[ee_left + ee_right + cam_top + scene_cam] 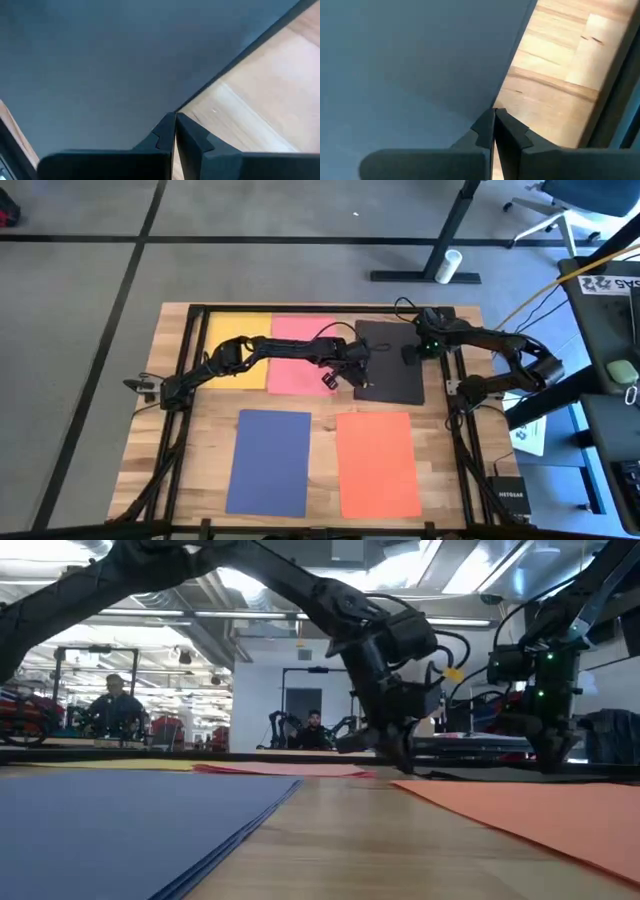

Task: Organize paper
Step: Adjust the stacked black papers

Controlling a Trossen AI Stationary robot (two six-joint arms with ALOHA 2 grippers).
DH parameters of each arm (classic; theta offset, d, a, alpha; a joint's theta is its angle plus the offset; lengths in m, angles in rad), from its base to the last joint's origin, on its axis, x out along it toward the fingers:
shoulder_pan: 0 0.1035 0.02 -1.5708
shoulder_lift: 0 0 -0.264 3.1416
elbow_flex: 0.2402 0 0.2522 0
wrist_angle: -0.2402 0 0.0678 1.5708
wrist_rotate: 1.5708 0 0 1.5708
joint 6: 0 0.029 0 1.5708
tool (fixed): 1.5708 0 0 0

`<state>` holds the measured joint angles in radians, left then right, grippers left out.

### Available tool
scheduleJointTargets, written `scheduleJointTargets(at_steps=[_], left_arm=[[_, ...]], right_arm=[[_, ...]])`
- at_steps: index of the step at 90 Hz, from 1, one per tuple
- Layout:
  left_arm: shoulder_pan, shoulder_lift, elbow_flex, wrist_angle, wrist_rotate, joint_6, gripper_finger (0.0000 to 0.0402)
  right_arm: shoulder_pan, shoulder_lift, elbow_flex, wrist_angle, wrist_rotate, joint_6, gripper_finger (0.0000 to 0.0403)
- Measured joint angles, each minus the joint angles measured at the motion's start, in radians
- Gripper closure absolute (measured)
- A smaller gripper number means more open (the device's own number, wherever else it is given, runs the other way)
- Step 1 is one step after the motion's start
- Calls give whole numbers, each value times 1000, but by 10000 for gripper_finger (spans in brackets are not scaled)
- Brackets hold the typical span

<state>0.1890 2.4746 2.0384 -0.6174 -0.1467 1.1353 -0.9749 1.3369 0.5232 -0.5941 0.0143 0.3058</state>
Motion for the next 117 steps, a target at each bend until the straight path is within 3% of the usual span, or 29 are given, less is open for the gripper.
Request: scheduleJointTargets(at_steps=[64,82,117], left_arm=[[-29,-10,0,-19,-59,-131,402],[-34,-10,17,-35,-46,-175,402],[-36,-16,19,-36,-74,-220,402]], right_arm=[[0,-18,-2,2,-1,3,402],[3,-69,-6,-8,-55,3,402],[2,-82,-4,-2,-23,3,402]])
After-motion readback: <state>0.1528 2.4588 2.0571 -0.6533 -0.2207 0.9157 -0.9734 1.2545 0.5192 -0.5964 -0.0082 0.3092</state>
